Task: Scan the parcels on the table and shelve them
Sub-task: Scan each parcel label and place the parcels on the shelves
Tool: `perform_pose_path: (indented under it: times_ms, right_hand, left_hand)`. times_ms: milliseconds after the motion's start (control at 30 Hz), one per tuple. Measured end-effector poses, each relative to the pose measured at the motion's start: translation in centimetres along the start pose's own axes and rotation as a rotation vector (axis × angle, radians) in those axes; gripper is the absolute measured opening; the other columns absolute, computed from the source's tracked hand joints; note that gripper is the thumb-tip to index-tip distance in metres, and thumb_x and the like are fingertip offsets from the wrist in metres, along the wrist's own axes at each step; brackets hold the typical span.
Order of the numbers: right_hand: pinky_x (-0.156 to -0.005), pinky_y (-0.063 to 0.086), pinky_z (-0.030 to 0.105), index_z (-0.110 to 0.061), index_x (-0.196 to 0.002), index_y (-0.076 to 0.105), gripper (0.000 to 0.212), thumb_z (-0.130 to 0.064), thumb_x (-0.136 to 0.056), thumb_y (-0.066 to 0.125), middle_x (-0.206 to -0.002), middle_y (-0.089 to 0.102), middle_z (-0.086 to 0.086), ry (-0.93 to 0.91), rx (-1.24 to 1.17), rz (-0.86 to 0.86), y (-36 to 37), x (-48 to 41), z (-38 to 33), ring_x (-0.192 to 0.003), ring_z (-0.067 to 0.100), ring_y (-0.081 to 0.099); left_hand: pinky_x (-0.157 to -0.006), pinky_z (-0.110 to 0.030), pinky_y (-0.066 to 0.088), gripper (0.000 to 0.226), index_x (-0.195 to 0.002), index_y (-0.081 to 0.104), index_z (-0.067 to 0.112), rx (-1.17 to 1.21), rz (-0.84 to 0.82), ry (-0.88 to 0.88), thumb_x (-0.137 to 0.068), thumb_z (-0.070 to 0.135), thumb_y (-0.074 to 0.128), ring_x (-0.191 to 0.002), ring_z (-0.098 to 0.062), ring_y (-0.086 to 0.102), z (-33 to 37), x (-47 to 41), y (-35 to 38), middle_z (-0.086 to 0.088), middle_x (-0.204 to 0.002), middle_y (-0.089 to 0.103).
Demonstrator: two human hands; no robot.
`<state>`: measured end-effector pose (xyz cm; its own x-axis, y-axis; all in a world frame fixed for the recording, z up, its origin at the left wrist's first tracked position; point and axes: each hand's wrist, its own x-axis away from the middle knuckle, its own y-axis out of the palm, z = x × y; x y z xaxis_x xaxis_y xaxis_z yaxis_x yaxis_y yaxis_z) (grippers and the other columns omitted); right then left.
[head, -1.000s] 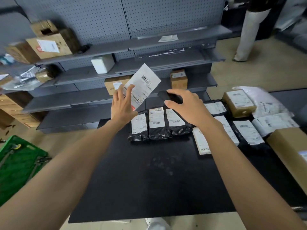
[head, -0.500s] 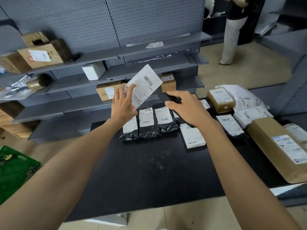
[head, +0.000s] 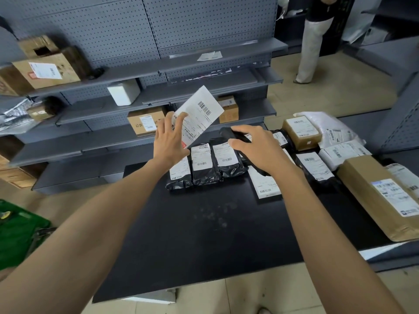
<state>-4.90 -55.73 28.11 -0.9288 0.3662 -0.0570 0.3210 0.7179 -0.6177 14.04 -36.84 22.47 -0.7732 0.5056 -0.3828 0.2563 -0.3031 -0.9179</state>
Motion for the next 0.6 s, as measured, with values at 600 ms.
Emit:
perform_pose_path:
  times_ms: [600]
  right_hand:
    - [-0.106,0.043,0.042,-0.038,-0.141,0.053,0.049,-0.046,-0.094,0.062,-0.143,0.055,-0.005,0.408,-0.026,0.265,1.7,12.0,4.8,-0.129,0.021,0.051]
  left_hand:
    - [-0.082,-0.049,0.053,0.102,-0.144,0.024,0.032,0.274,-0.382,0.430,-0.060,0.024,0.081,-0.135,-0.033,0.024,6.9,4.2,5.9,-0.004,-0.149,0.024]
